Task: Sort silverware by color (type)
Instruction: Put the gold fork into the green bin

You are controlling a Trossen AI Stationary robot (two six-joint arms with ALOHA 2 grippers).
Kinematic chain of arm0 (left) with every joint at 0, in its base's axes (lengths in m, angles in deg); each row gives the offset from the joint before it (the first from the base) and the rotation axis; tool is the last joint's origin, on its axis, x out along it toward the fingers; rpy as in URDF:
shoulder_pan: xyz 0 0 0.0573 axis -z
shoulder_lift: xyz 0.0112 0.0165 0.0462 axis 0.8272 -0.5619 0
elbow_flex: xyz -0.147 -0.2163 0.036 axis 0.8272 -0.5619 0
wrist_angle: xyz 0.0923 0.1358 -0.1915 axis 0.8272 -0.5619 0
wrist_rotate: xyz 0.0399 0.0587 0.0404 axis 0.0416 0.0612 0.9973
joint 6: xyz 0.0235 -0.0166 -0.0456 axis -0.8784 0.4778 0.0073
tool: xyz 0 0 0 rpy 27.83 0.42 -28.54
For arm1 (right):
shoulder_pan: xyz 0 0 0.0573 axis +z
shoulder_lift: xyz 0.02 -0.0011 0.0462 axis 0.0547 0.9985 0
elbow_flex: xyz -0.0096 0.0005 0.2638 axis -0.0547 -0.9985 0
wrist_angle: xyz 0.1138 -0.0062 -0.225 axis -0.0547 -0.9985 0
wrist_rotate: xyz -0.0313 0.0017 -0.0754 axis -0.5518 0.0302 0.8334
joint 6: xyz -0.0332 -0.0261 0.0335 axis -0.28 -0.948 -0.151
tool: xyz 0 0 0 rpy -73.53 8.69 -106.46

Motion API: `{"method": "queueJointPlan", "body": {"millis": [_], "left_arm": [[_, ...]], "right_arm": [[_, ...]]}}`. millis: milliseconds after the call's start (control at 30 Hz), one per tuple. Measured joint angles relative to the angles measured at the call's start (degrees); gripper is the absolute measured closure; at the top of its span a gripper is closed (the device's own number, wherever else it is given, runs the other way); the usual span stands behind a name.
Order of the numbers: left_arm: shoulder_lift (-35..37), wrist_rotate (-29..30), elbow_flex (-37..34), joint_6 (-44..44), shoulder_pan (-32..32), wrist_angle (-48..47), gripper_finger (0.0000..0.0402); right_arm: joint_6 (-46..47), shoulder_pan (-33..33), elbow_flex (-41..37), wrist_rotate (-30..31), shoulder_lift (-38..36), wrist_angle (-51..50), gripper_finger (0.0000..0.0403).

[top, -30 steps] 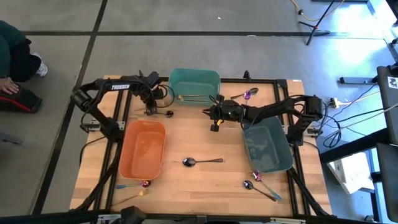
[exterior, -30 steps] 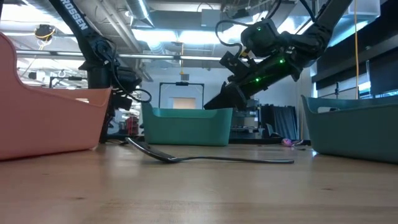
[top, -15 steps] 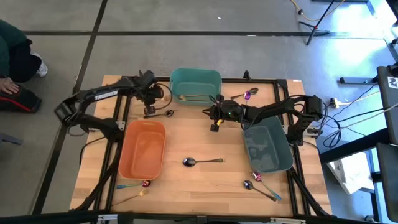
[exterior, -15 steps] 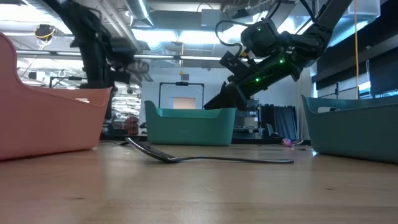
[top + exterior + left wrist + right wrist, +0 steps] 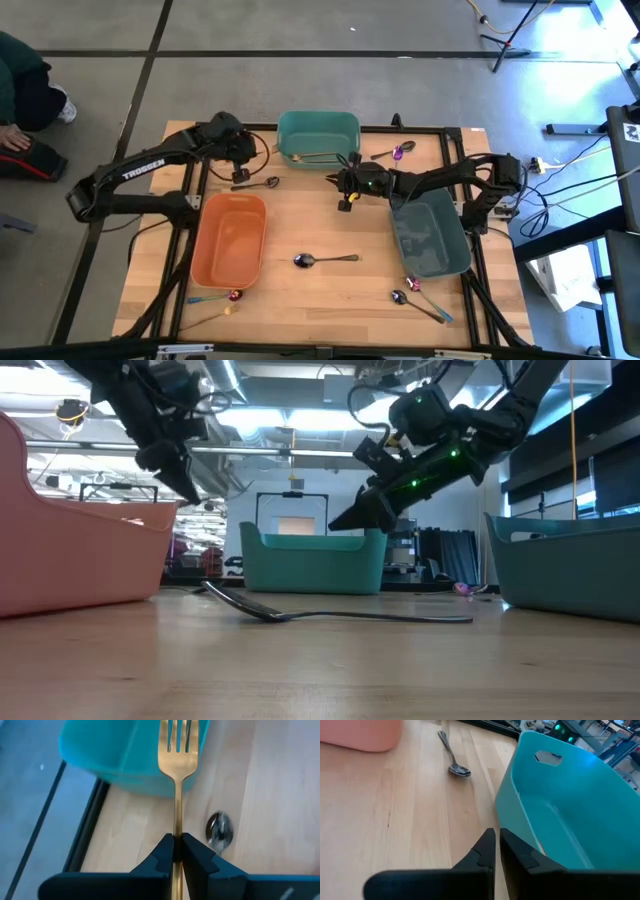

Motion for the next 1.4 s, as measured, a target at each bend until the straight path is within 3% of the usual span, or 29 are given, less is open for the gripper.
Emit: {"method": "queueJointPlan", "body": {"millis": [167, 400, 700, 1267, 1400], "left_arm": [[0.29, -2.12, 0.02, 3.14, 2.29, 7.46, 0.0379], [0.22, -1.66, 0.07, 5.7, 6.53, 14.63, 0.0378], [-2.72, 6.8, 0.86, 6.89, 10.48, 29.34, 0.0378], [-32.0, 6.43, 26.91, 6.73, 9.81, 29.44, 0.0377], [-38.95, 3.3, 30.67, 6.75, 9.31, 29.62, 0.0377]], "right_arm": [[-0.08, 0.25, 0.0, -0.29, -4.18, -4.57, 0.0384], [-1.81, 0.18, -1.17, -6.51, -10.86, -14.63, 0.0384], [-5.95, -3.92, -11.5, -10.05, -18.94, -8.4, 0.0384], [-4.66, -6.21, -12.63, -10.91, -18.78, -10.09, 0.0384], [-4.66, -6.2, -12.63, -11.04, -18.78, -10.35, 0.0384]]}}
